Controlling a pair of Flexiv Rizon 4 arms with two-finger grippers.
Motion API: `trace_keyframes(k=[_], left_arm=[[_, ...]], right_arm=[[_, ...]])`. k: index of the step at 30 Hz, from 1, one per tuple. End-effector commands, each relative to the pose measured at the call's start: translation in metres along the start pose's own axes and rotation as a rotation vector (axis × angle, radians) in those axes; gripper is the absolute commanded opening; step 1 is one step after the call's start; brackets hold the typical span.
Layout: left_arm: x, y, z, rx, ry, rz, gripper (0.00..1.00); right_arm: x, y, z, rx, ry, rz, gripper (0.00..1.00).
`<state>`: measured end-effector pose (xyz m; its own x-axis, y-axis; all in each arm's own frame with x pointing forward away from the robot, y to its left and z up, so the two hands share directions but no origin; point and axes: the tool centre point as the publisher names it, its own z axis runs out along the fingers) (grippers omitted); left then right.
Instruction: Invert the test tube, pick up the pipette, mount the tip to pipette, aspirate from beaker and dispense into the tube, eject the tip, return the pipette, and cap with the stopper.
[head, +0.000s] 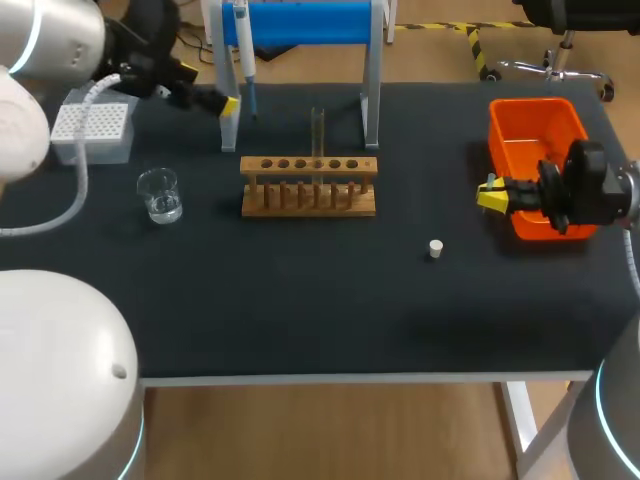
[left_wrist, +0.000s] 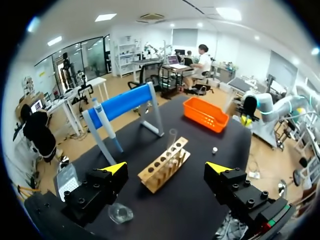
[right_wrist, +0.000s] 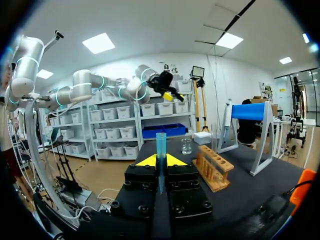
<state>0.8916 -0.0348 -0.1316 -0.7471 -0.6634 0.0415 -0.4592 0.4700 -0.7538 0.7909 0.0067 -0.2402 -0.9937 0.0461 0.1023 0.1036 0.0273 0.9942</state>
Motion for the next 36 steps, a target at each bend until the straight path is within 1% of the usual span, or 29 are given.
trace_keyframes(k=[1, 12, 15, 17, 22, 26, 33, 36], left_arm=[[0.000, -0.003, 0.011, -0.001, -0.030, -0.019, 1.00], [-0.003, -0.007, 0.024, 0.015, -0.096, -0.098, 1.00], [-0.005, -0.009, 0.028, 0.020, -0.122, -0.123, 1.00], [-0.006, -0.011, 0.030, 0.030, -0.159, -0.142, 1.00], [-0.013, -0.015, 0.034, 0.042, -0.220, -0.196, 1.00], [-0.019, -0.019, 0.041, 0.041, -0.246, -0.224, 1.00], [-0.032, -0.031, 0.055, 0.044, -0.279, -0.238, 1.00], [-0.039, -0.032, 0.057, 0.055, -0.310, -0.260, 1.00]], right_arm=[[0.000, 0.000, -0.001, 0.000, 0.002, -0.001, 0.00], [0.000, 0.000, -0.001, 0.000, 0.002, -0.001, 0.00], [0.000, 0.000, -0.001, 0.000, 0.002, -0.001, 0.00], [0.000, 0.000, -0.001, 0.000, 0.002, -0.001, 0.00], [0.000, 0.000, -0.001, 0.000, 0.002, -0.001, 0.00], [0.000, 0.000, -0.001, 0.000, 0.002, -0.001, 0.00], [0.000, 0.000, -0.001, 0.000, 0.002, -0.001, 0.00], [0.000, 0.000, -0.001, 0.000, 0.002, -0.001, 0.00]])
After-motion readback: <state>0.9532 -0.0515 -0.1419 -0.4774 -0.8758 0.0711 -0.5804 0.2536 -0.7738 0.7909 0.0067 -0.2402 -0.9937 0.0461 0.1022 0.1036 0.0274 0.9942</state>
